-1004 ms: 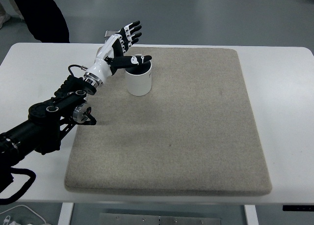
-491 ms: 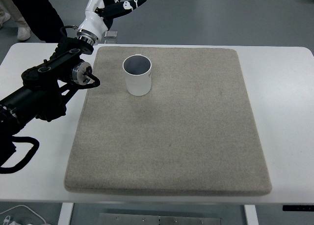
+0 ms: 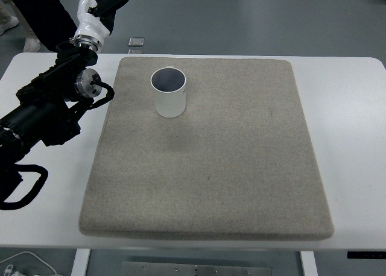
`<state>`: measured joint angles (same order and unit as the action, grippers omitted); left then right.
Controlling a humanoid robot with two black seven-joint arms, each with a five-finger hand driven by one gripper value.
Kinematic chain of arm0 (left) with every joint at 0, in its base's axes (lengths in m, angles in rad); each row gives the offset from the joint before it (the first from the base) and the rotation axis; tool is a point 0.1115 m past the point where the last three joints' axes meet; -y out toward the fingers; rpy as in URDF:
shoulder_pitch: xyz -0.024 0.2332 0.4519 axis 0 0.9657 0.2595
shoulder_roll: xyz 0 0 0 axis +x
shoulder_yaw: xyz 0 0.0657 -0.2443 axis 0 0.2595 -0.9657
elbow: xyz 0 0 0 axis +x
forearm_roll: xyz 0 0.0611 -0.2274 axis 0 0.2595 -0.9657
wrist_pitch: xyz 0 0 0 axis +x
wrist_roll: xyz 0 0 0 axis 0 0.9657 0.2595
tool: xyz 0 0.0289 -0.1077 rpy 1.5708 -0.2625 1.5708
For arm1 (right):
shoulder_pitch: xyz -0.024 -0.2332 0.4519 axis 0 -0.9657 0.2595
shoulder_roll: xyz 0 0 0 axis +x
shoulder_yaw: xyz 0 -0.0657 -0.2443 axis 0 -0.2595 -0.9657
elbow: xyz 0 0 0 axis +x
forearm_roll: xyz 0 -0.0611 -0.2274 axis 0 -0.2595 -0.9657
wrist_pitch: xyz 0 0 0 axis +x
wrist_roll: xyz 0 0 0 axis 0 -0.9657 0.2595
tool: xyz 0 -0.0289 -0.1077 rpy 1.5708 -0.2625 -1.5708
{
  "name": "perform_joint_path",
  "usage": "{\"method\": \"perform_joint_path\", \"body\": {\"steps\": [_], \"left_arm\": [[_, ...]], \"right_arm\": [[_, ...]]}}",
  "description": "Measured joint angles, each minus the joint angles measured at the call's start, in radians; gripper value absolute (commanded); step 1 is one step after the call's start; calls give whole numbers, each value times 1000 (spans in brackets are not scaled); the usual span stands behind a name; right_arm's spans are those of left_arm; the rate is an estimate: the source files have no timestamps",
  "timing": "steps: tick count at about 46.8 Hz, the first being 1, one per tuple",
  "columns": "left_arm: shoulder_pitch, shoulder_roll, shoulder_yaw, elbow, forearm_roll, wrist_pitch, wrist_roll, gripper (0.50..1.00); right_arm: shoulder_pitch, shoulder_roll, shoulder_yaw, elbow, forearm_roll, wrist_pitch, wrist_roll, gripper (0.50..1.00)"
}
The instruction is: Upright white cup
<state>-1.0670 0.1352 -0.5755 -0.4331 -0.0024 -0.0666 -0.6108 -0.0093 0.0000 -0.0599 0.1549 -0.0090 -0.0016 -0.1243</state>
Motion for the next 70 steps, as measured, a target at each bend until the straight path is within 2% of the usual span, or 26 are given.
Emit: {"method": "perform_joint_path", "body": {"steps": [5, 8, 18, 27, 35, 44, 51, 59, 70], "left_arm": [[5, 1, 0, 2, -81, -2, 0, 994], [7, 2, 0, 2, -131, -7, 28, 994], [12, 1, -11, 35, -238, -28, 213, 994], [12, -2, -67, 61, -262, -30, 377, 994], [14, -3, -114, 90, -264, -28, 473, 994], [45, -14, -154, 101, -310, -46, 497, 994], [55, -27, -155, 111, -314, -95, 499, 994], [71, -42, -157, 136, -315, -178, 499, 996], [71, -70, -207, 171, -317, -214, 492, 996]], "right_arm": [[0, 0, 0, 1, 0, 1, 0, 930], [0, 0, 0, 1, 0, 1, 0, 930], [0, 0, 0, 2, -1, 2, 0, 930], [0, 0, 0, 2, -1, 2, 0, 930], [0, 0, 0, 2, -1, 2, 0, 930], [0, 0, 1, 2, 0, 2, 0, 930], [0, 0, 2, 2, 0, 2, 0, 930], [0, 0, 2, 2, 1, 2, 0, 930], [0, 0, 2, 2, 1, 2, 1, 930]]}}
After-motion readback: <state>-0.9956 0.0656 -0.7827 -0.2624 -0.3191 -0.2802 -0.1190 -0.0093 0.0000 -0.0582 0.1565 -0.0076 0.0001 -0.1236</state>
